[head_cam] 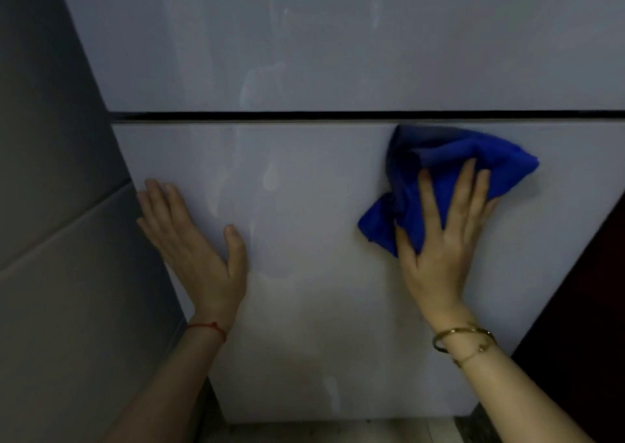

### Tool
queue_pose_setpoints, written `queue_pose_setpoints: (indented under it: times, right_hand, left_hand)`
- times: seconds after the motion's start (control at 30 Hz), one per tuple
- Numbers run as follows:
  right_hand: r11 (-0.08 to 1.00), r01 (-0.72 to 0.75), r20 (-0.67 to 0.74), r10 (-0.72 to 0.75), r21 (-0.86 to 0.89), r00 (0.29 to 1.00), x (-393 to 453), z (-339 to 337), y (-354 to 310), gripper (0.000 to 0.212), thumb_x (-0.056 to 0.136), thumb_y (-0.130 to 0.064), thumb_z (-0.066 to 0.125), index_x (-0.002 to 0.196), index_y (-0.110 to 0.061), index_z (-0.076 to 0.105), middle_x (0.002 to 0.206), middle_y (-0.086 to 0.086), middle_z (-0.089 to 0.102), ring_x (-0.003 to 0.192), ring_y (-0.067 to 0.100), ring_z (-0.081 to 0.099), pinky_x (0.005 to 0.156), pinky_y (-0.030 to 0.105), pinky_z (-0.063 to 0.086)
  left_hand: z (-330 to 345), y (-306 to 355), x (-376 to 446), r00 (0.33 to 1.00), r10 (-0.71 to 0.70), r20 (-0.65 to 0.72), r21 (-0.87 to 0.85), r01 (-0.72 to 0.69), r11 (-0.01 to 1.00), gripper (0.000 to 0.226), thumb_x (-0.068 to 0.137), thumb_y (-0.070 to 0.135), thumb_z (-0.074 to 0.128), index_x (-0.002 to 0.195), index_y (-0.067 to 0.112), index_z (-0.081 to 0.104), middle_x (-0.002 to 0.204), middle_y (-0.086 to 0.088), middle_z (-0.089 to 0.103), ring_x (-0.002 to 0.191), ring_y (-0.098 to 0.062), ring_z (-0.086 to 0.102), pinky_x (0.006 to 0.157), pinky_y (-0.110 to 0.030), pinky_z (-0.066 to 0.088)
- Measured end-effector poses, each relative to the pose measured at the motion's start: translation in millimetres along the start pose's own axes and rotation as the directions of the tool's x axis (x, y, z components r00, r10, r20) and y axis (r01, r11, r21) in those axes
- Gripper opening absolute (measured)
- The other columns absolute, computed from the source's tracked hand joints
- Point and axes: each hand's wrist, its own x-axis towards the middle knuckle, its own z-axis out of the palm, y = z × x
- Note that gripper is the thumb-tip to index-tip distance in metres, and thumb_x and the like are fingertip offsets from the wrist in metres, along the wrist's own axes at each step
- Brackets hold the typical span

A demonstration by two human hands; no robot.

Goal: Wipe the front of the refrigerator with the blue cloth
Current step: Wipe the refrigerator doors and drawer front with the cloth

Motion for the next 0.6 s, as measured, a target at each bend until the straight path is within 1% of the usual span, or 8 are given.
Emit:
queue_pose_setpoints:
  times: [0.1, 0.17, 0.2, 0.27, 0.37, 0.43, 0.53, 0.6]
  right_hand:
    - [0.985, 0.172, 0.154, -0.165, -0.032, 0.974, -61, 13, 11, 0.063, 0.084, -0.033, 0.05, 0.143, -0.029, 0.027, 0.161, 0.005, -0.008, 0.148, 0.024, -0.011, 0.121, 0.043, -0.005]
    - [0.974, 0.218, 0.235, -0.199, -0.06, 0.952, -113, 17, 30, 0.049, 0.084, -0.034, 0.045, 0.132, -0.02, 0.041, 0.16, -0.002, -0.014, 0.148, 0.02, -0.011, 0.12, 0.04, -0.001]
    - [0.976, 0.203, 0.249, -0.179, -0.076, 0.952, -130, 17, 41, 0.038, 0.09, -0.035, 0.04, 0.123, -0.015, 0.045, 0.16, -0.002, -0.014, 0.148, 0.019, -0.011, 0.119, 0.04, 0.002]
    - [0.986, 0.13, 0.233, -0.103, -0.102, 0.967, -137, 14, 58, 0.033, 0.094, -0.035, 0.035, 0.114, -0.011, 0.046, 0.16, -0.002, -0.012, 0.148, 0.02, -0.01, 0.117, 0.042, 0.007]
    - [0.998, -0.023, 0.121, 0.031, -0.06, 0.992, -92, 7, 58, 0.046, 0.079, -0.028, 0.047, 0.121, -0.01, 0.043, 0.16, -0.003, -0.01, 0.148, 0.019, -0.011, 0.121, 0.041, 0.002]
    - [0.999, -0.045, 0.06, 0.046, -0.015, 0.997, -56, 3, 44, 0.054, 0.08, -0.028, 0.05, 0.132, -0.015, 0.037, 0.16, -0.004, -0.014, 0.148, 0.02, -0.012, 0.122, 0.042, -0.004]
    - [0.987, 0.148, 0.069, -0.144, -0.065, 0.987, -38, 9, 25, 0.066, 0.08, -0.035, 0.052, 0.141, -0.029, 0.026, 0.16, 0.004, -0.009, 0.148, 0.024, -0.009, 0.119, 0.046, -0.004]
    - [0.947, 0.296, 0.128, -0.281, -0.126, 0.951, -49, 17, 12, 0.071, 0.075, -0.036, 0.05, 0.141, -0.033, 0.023, 0.157, 0.01, 0.003, 0.145, 0.029, 0.004, 0.118, 0.046, 0.0]
  left_hand:
    - [1, 0, 1, 1.0, 0.004, -0.013, 0.015, -0.003, 1.0, 0.078, 0.091, 0.027, 0.046, 0.152, -0.009, 0.014, 0.161, -0.028, 0.012, 0.153, -0.029, 0.003, 0.126, -0.05, -0.003]
    - [2, -1, 0, 1.0, 0.005, -0.015, 0.018, -0.005, 1.0, 0.079, 0.09, 0.028, 0.047, 0.152, -0.009, 0.014, 0.162, -0.028, 0.012, 0.152, -0.029, 0.003, 0.126, -0.05, -0.002]
    - [2, -2, 0, 1.0, 0.006, -0.014, 0.021, -0.006, 1.0, 0.079, 0.09, 0.028, 0.047, 0.152, -0.009, 0.014, 0.162, -0.028, 0.012, 0.153, -0.029, 0.002, 0.126, -0.05, -0.003]
    - [1, -3, 0, 1.0, 0.015, -0.01, 0.02, -0.015, 1.0, 0.079, 0.091, 0.028, 0.047, 0.152, -0.009, 0.014, 0.162, -0.028, 0.011, 0.153, -0.03, 0.002, 0.126, -0.05, -0.003]
    - [0, -2, 0, 1.0, 0.017, -0.003, 0.011, -0.017, 1.0, 0.078, 0.091, 0.029, 0.045, 0.152, -0.01, 0.014, 0.161, -0.029, 0.012, 0.153, -0.034, 0.004, 0.126, -0.051, -0.002]
    - [-1, -1, 1, 1.0, 0.012, 0.003, 0.01, -0.012, 1.0, 0.078, 0.092, 0.031, 0.043, 0.151, -0.01, 0.014, 0.161, -0.029, 0.011, 0.153, -0.035, 0.004, 0.126, -0.052, -0.002]
    - [1, -1, 2, 1.0, 0.006, -0.001, 0.025, -0.006, 1.0, 0.078, 0.093, 0.034, 0.041, 0.152, -0.01, 0.013, 0.162, -0.028, 0.011, 0.153, -0.031, 0.002, 0.126, -0.051, -0.003]
    - [2, -2, 1, 1.0, 0.006, -0.005, 0.032, -0.006, 0.999, 0.078, 0.093, 0.033, 0.042, 0.152, -0.009, 0.013, 0.162, -0.028, 0.011, 0.153, -0.029, 0.001, 0.126, -0.05, -0.004]
